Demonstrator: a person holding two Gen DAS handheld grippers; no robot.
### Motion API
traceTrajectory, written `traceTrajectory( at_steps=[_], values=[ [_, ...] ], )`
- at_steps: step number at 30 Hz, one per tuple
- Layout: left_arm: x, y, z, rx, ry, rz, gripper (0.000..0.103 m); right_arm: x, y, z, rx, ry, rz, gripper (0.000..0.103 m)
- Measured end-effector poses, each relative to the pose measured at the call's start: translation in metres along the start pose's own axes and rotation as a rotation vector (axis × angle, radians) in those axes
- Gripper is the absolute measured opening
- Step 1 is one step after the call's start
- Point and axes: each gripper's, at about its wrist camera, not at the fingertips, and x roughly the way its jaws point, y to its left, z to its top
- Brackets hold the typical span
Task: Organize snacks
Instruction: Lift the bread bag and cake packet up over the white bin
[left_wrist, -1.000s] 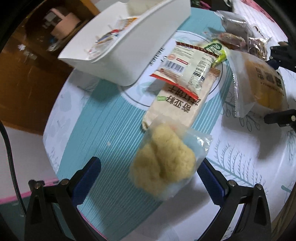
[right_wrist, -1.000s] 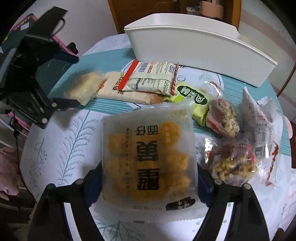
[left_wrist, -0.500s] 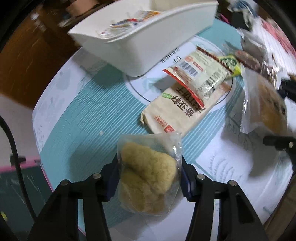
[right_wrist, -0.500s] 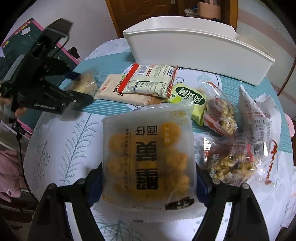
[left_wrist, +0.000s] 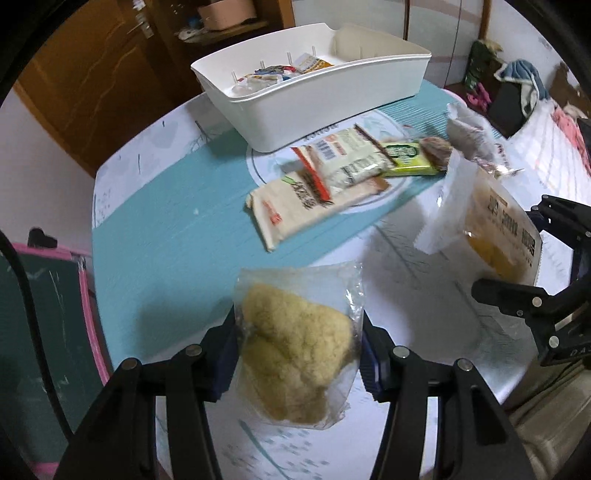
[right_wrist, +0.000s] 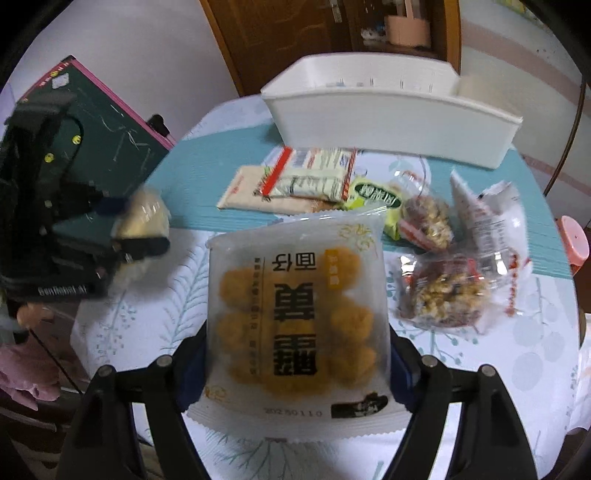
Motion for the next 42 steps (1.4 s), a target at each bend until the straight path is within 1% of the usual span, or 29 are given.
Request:
traceTrajectory(
  at_steps=[3, 7, 10, 16, 21, 26, 30, 33, 37, 42],
  values=[
    [-0.016, -0.014, -0.007, -0.004, -0.013, -0.002, 0.054, -0.016, 0.002, -0.003, -0.004, -0.027, 0.0, 0.079],
    [-0.039, -0.026, -0.004, -0.001, -0.053, 0.006, 0.054, -0.039, 0.003, -0.007, 0.003, -0.069, -0.001, 0.079],
    [-0.061, -0.029, 0.004, -0.015, -0.092, 0.002, 0.054, -0.055, -0.001, -0.004, 0.012, -0.103, -0.005, 0.079],
    [-0.108, -0.031, 0.029, -0.049, -0.187, 0.011, 0.054, -0.095, -0.011, 0.02, 0.027, -0.211, -0.028, 0.079],
    [-0.144, -0.022, 0.061, -0.093, -0.277, 0.039, 0.054, -0.132, -0.021, 0.052, 0.031, -0.313, -0.07, 0.079],
    [-0.179, -0.003, 0.097, -0.157, -0.38, 0.077, 0.054, -0.163, -0.027, 0.091, 0.024, -0.407, -0.129, 0.079],
    [-0.199, 0.013, 0.124, -0.225, -0.432, 0.073, 0.054, -0.19, -0.03, 0.12, 0.032, -0.496, -0.142, 0.079],
    [-0.205, 0.024, 0.146, -0.268, -0.434, 0.057, 0.054, -0.206, -0.033, 0.142, 0.041, -0.547, -0.139, 0.079],
    [-0.205, 0.031, 0.172, -0.288, -0.424, 0.063, 0.054, -0.222, -0.032, 0.171, 0.047, -0.607, -0.12, 0.08],
    [-0.196, 0.036, 0.206, -0.294, -0.418, 0.053, 0.054, -0.225, -0.039, 0.206, 0.052, -0.649, -0.129, 0.08]
  ],
)
